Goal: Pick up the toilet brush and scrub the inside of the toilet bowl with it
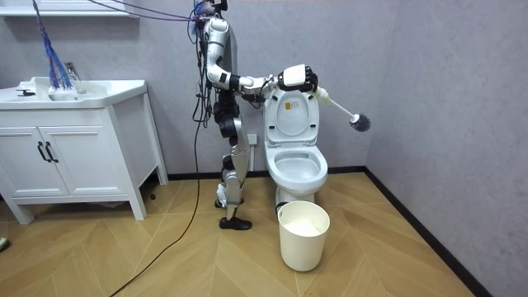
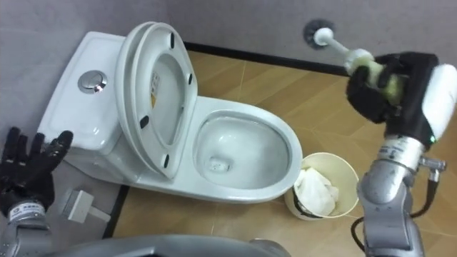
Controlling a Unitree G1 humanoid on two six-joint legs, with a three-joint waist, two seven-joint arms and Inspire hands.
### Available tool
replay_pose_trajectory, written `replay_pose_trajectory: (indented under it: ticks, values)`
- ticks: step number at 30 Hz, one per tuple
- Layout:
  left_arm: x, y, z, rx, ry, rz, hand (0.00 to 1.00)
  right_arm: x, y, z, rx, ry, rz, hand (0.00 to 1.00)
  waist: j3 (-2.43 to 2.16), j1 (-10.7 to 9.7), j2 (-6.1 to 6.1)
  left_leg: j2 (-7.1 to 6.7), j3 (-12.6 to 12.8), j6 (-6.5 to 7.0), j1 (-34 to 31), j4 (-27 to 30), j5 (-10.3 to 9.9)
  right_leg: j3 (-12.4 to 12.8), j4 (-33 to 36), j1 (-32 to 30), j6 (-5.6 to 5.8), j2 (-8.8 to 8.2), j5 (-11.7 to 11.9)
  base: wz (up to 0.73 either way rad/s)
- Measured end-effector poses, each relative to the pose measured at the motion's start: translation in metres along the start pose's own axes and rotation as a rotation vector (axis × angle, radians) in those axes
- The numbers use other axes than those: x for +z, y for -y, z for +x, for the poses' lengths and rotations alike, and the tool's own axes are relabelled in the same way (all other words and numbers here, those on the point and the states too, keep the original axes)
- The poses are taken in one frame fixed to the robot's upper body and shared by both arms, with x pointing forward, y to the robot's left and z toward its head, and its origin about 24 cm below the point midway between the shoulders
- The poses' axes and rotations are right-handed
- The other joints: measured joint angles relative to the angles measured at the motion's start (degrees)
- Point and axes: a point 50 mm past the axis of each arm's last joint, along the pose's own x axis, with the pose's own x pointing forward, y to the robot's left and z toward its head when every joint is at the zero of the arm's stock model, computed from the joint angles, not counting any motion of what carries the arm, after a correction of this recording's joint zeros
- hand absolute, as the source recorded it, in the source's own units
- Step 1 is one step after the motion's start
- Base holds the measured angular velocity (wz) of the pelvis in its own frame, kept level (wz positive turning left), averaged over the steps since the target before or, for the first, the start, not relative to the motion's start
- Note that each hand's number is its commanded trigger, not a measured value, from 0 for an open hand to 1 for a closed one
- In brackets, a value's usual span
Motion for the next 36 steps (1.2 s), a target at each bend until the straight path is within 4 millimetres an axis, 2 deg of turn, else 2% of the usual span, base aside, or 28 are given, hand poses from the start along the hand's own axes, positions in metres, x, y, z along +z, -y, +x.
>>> replay_pose_trajectory:
  ticks: [3, 10, 12, 14, 20, 21, 23, 25, 29, 33, 36]
  values:
    - [-0.003, -0.006, -0.004, 0.036, -0.030, 0.009, 0.00, -0.011, 0.003, -0.006, -0.023, -0.061, 0.012, 1.00, -0.02, -0.09, 0.39, -0.08, -0.21, 0.06, 0.29, -0.20, -0.06, 0.05, -0.04, 0.14, 0.07, -0.02, 0.05, 0.00]
    - [0.003, -0.027, -0.015, 0.166, -0.045, 0.194, 0.00, -0.036, 0.016, -0.029, -0.052, -0.152, -0.062, 1.00, 0.13, 0.24, 1.31, 0.01, 0.15, 0.05, 1.05, -1.48, -0.05, 0.08, -0.23, 0.86, 0.09, 0.09, 0.03, -0.03]
    - [0.004, -0.029, -0.017, 0.186, -0.042, 0.198, 0.00, -0.040, 0.019, -0.033, -0.071, -0.180, -0.054, 1.00, 0.14, 0.23, 1.36, -0.02, 0.18, 0.05, 1.13, -1.51, -0.05, 0.08, -0.27, 0.84, 0.13, 0.01, -0.03, 0.00]
    - [0.004, -0.034, -0.020, 0.205, -0.048, 0.226, 0.00, -0.044, 0.022, -0.036, -0.081, -0.203, -0.048, 1.00, 0.37, 0.51, 1.74, -0.01, 0.34, 0.05, 1.02, -1.58, -0.05, 0.16, -0.31, 0.86, 0.13, 0.08, -0.07, -0.04]
    - [0.003, -0.040, -0.029, 0.190, -0.071, 0.390, 0.00, -0.050, 0.029, -0.038, -0.098, -0.226, -0.072, 1.00, 0.24, 2.02, 2.63, -0.07, 0.46, 0.04, 0.97, -1.81, -0.08, 0.22, -0.26, -0.03, 0.23, 0.10, -0.25, -0.01]
    - [0.000, -0.045, -0.032, 0.197, -0.094, 0.430, 0.00, -0.052, 0.029, -0.040, -0.093, -0.234, -0.078, 1.00, 0.41, 2.10, 2.58, -0.10, 0.38, 0.04, 0.96, -1.81, -0.07, 0.14, -0.30, -0.01, 0.23, 0.06, -0.25, 0.00]
    - [-0.009, -0.057, -0.037, 0.220, -0.153, 0.504, 0.00, -0.056, 0.028, -0.042, -0.085, -0.251, -0.089, 1.00, 0.08, 2.50, 3.26, -0.17, 0.38, 0.04, 1.02, -1.79, -0.07, 0.17, -0.34, 0.09, 0.28, 0.00, -0.27, 0.00]
    - [-0.023, -0.072, -0.047, 0.242, -0.247, 0.586, 0.00, -0.061, 0.024, -0.046, -0.064, -0.272, -0.102, 1.00, 0.01, 2.56, 3.69, -0.21, 0.42, 0.04, 0.98, -1.62, -0.05, 0.09, -0.25, 0.09, 0.32, -0.07, -0.37, 0.00]
    - [-0.041, -0.095, -0.067, 0.276, -0.408, 0.710, 0.00, -0.067, 0.020, -0.049, -0.028, -0.304, -0.109, 1.00, 0.16, 2.19, 3.10, -0.28, 0.41, 0.04, 0.95, -1.40, -0.05, 0.07, -0.13, 0.02, 0.33, -0.21, -0.96, 0.05]
    - [-0.049, -0.101, -0.073, 0.247, -0.496, 0.843, 0.00, -0.070, 0.013, -0.049, -0.001, -0.318, -0.118, 1.00, 0.48, 1.62, 2.17, -0.22, 0.35, 0.04, 0.90, -1.31, -0.05, 0.28, -0.06, 0.07, 0.31, -0.17, -1.08, 0.02]
    - [-0.057, -0.098, -0.070, 0.195, -0.560, 0.931, 0.00, -0.074, -0.001, -0.048, 0.058, -0.340, -0.115, 1.00, 0.65, 0.48, 1.81, -0.21, 0.14, 0.04, 0.89, -1.31, -0.05, 0.03, -0.19, 0.30, 0.31, -0.12, -1.02, 0.03]
